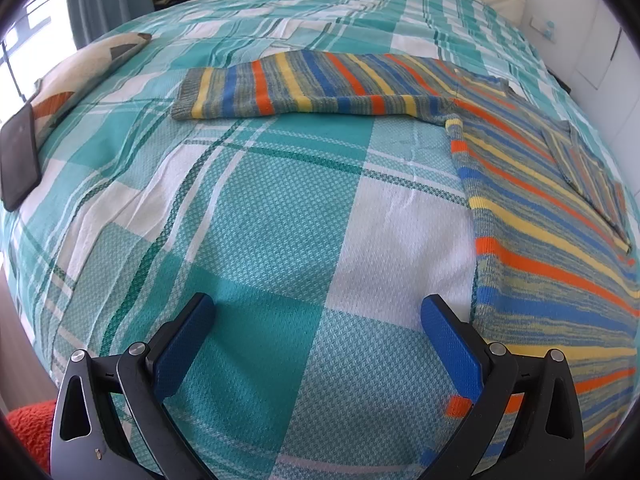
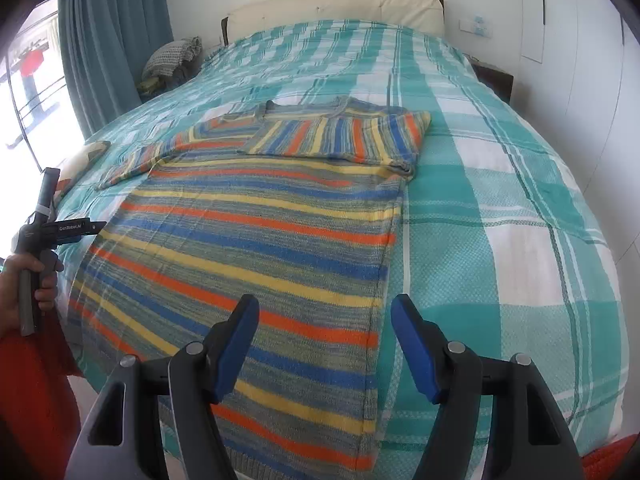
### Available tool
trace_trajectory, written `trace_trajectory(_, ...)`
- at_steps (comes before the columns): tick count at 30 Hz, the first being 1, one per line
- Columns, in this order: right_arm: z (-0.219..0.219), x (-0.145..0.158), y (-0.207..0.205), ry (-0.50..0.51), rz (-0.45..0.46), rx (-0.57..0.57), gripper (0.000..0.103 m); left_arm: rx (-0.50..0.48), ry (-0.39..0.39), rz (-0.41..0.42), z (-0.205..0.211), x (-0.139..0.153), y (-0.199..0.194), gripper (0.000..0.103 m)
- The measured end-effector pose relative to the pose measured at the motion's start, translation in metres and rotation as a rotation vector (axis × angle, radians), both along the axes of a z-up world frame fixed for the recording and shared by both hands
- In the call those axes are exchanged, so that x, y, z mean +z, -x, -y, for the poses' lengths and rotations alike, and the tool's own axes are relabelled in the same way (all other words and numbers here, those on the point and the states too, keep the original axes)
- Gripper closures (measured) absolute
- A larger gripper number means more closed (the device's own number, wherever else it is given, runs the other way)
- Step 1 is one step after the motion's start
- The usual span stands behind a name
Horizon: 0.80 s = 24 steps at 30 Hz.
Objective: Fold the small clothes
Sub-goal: 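Move the left gripper toward the extended sleeve cuff, then grasp the sleeve cuff with the left gripper and fold it over the body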
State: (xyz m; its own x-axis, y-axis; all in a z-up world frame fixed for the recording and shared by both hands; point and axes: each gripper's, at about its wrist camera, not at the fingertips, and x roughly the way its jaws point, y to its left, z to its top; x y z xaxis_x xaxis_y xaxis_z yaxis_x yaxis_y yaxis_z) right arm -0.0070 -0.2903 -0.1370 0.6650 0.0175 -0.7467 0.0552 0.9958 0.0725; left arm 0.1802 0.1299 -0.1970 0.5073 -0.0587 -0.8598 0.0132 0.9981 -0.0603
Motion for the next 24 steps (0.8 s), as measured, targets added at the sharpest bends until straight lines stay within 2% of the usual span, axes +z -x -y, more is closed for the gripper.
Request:
trace_trajectory(9, -0.009, 0.001, 0.002, 0.004, 0.025, 0.040, 0.035, 0.004, 0.027, 0.009, -0.001, 0.005, 0.001, 0.001)
trace_trajectory(13, -0.008, 0.002, 0.002, 0.004, 0.025, 0.034, 0.035, -0.001, 0.211, 0.039, -0.019, 0.029, -0.009, 0.001)
trace_trajectory(15, -0.007, 0.003, 0.002, 0.004, 0.031, 0.027, 0.035, 0.058, 0.293, 0.063, -0.042, 0.043, -0.029, 0.001)
trace_trajectory(17, -0.007, 0.002, 0.002, 0.005, 0.027, 0.024, 0.035, 0.149, 0.332, 0.079, -0.071, 0.054, -0.057, 0.001)
trace_trajectory(20, -0.007, -0.003, -0.001, 0.004, 0.008, 0.028, 0.035, 0.256, 0.259, 0.082, -0.101, 0.058, -0.101, 0.001)
trace_trajectory(24, -0.009, -0.008, -0.005, 0.007, -0.008, 0.036, 0.035, 0.298, 0.186, -0.047, -0.113, 0.026, -0.152, 0.002)
